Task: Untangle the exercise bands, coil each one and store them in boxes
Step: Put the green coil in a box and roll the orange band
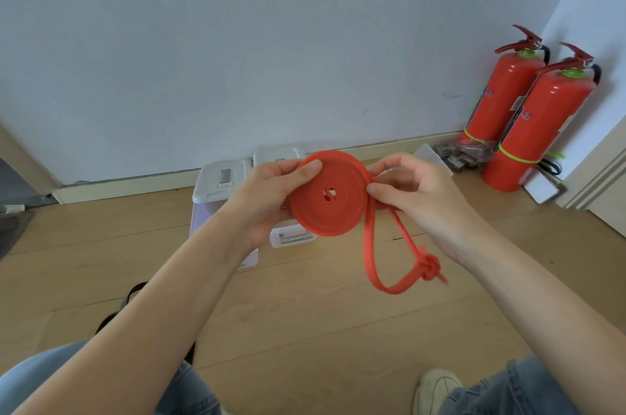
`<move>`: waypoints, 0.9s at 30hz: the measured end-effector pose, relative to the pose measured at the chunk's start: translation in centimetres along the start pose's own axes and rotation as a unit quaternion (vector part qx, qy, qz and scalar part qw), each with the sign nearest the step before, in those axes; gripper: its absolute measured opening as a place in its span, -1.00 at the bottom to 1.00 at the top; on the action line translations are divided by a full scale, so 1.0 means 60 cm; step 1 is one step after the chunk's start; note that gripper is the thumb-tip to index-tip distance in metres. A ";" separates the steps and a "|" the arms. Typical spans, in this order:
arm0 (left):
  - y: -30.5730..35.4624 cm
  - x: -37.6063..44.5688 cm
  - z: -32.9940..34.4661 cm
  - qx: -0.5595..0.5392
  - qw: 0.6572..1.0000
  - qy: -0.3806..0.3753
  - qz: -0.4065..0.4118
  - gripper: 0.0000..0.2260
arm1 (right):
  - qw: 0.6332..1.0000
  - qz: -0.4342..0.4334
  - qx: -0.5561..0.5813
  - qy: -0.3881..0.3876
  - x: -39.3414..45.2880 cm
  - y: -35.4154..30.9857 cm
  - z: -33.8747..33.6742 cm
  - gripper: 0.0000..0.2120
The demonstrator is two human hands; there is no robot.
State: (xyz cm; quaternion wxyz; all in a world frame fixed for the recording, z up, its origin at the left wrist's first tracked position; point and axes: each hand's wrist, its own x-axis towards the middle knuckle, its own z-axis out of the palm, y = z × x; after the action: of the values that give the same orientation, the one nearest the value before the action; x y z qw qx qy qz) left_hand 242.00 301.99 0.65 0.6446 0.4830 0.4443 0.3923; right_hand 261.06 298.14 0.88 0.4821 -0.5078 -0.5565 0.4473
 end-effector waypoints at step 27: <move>-0.014 -0.006 0.007 0.212 0.972 -0.104 -0.008 -0.84 | 0.981 -0.045 -0.174 -0.075 -0.006 0.004 -0.010 -0.75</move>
State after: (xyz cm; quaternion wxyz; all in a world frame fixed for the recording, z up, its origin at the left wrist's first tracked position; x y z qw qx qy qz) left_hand 242.37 301.36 -0.06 0.5737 0.6432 0.4513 0.2315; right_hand 261.70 297.81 0.72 0.3625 -0.5234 -0.6828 0.3583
